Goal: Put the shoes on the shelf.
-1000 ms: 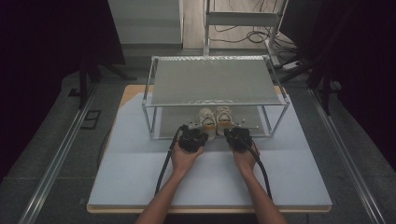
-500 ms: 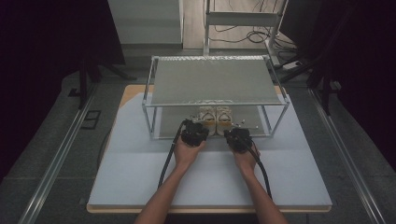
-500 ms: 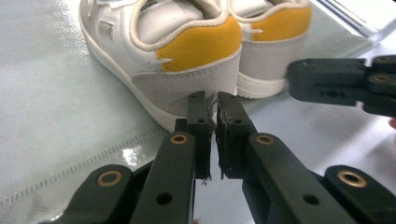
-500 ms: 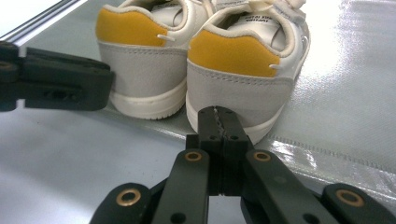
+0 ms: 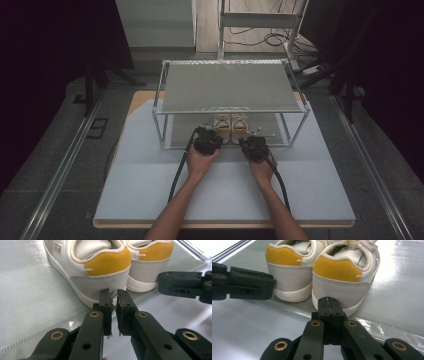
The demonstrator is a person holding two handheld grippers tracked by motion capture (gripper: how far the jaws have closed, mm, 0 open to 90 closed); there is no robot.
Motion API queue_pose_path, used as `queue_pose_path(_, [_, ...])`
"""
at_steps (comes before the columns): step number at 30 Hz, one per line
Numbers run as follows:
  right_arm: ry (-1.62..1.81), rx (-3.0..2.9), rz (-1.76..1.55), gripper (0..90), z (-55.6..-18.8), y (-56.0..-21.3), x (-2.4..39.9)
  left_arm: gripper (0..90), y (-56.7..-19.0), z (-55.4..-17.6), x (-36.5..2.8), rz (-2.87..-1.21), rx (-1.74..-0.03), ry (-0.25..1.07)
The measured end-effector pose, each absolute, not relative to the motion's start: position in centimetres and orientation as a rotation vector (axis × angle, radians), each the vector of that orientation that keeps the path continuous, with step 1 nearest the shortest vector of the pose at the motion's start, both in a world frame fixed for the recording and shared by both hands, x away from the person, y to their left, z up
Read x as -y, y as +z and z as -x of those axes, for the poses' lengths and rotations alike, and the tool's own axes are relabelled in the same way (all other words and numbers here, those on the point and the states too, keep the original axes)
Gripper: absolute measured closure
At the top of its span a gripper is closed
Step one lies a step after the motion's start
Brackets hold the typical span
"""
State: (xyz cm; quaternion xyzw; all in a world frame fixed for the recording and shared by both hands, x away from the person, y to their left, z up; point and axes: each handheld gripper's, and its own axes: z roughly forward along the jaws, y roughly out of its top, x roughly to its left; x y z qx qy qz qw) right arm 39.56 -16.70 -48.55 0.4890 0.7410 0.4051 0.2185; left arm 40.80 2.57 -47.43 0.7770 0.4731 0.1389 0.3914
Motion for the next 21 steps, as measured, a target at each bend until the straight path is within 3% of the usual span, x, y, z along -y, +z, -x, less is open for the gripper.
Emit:
queue_pose_path(10, [1.13,-2.043,-1.36,89.5,-40.0,-48.9,16.4,81.1,-47.4,-40.8,-2.6,-1.972,-1.195,0.344])
queue_pose_path(19, [1.167,-2.043,-1.316,87.4,-38.9,-48.4,17.0,64.6,-46.4,-39.7,-3.3,-1.952,-1.162,0.377])
queue_pose_path(21, [1.179,-2.05,-1.299,85.8,-38.6,-48.2,17.2,56.0,-46.2,-39.1,-3.5,-1.922,-1.179,0.37])
